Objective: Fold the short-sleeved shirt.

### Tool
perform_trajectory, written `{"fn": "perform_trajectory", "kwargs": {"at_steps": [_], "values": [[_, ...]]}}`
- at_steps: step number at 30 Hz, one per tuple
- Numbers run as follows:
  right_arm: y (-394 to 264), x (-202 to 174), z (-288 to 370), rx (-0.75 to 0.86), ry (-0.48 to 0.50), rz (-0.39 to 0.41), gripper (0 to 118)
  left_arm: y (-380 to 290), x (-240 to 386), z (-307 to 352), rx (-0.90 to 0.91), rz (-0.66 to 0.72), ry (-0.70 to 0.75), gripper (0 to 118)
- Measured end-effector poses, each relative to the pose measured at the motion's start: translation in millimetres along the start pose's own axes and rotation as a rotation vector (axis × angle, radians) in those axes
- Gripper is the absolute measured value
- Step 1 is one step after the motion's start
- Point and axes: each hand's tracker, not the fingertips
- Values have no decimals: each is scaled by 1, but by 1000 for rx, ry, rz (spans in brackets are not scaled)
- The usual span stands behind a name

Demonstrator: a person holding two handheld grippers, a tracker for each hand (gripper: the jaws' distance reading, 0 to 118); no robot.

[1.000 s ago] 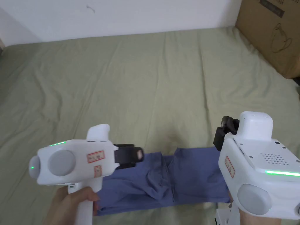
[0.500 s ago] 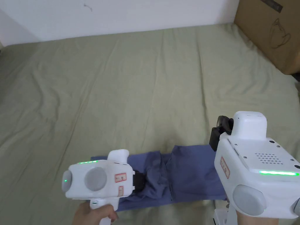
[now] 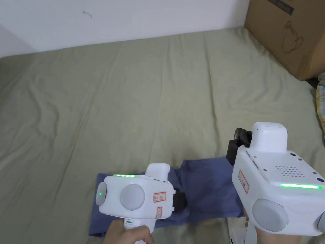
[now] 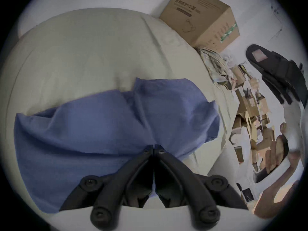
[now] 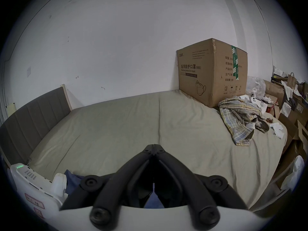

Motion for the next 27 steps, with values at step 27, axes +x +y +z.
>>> {"fn": "perform_trajectory", "kwargs": {"at_steps": [27], "values": [[10,-78,3,6,102,141,0,-91,-208,149,361,537,-125,6]]}}
